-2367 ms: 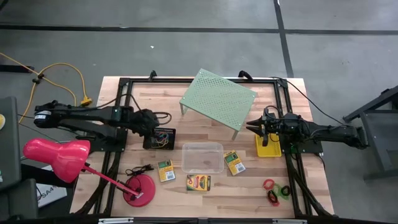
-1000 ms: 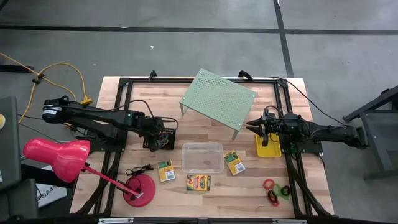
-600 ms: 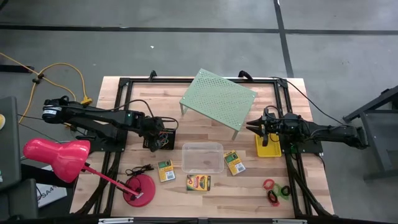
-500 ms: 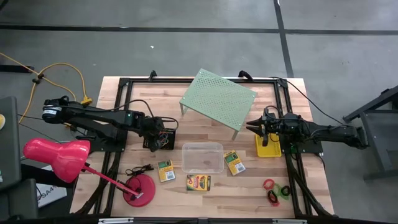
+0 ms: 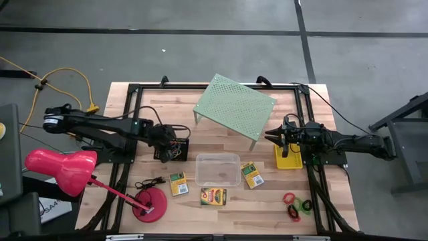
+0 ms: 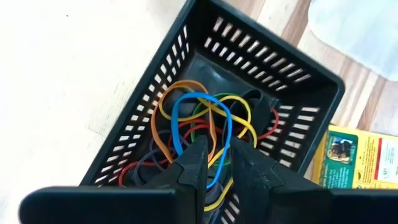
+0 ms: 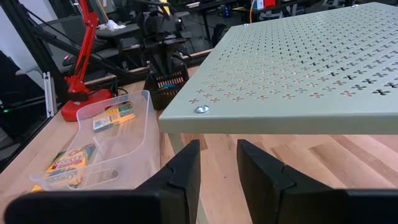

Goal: Pick & Place Office Desk Supplies
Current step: Put the left yellow crayon box into the transparent bin

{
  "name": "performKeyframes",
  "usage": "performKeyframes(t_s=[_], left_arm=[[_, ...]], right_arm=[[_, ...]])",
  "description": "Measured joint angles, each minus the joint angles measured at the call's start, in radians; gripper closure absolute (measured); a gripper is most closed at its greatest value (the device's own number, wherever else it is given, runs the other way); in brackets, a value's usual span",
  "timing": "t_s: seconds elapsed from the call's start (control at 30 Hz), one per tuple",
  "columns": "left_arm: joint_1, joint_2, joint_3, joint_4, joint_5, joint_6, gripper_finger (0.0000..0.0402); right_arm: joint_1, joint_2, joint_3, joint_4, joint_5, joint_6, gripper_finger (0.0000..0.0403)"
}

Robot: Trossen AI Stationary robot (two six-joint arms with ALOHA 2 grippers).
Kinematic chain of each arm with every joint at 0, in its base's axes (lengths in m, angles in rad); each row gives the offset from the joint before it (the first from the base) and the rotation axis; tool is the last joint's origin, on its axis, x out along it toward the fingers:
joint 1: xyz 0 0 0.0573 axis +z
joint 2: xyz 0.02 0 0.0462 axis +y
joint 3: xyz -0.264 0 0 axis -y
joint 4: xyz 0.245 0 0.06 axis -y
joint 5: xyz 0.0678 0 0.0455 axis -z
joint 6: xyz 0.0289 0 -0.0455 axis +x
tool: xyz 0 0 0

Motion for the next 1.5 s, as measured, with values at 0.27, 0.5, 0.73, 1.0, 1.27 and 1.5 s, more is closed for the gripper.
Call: performKeyframes(t_s=[0.27,0.5,0.73,1.0,1.27,1.5], left_arm=[[0.000,-0.066,0.000,0.000,-0.050,0.000,0.0338],[0.000,-0.082,0.000,0.000,-0.057,0.006,0.0338],[0.000,-0.082,0.000,0.022,-0.096,0.016,0.0338],[0.000,-0.082,0.000,0.068,-0.099,0.127,0.0338],[0.000,-0.082,0.000,0.113,-0.099,0.197,0.0338],[0.000,-0.076,0.000,0.166,-0.091,0.287,0.0338]], right_arm=[[0.000,0.000,0.000,0.000,0.000,0.000,0.0309],[0.000,0.000,0.000,0.000,0.000,0.000,0.0309],[0.000,0.000,0.000,0.000,0.000,0.000,0.0309],[0.000,0.000,0.000,0.000,0.000,0.000,0.0309],[0.000,0.000,0.000,0.000,0.000,0.000,0.0309],[0.000,0.000,0.000,0.000,0.000,0.000,0.0309]])
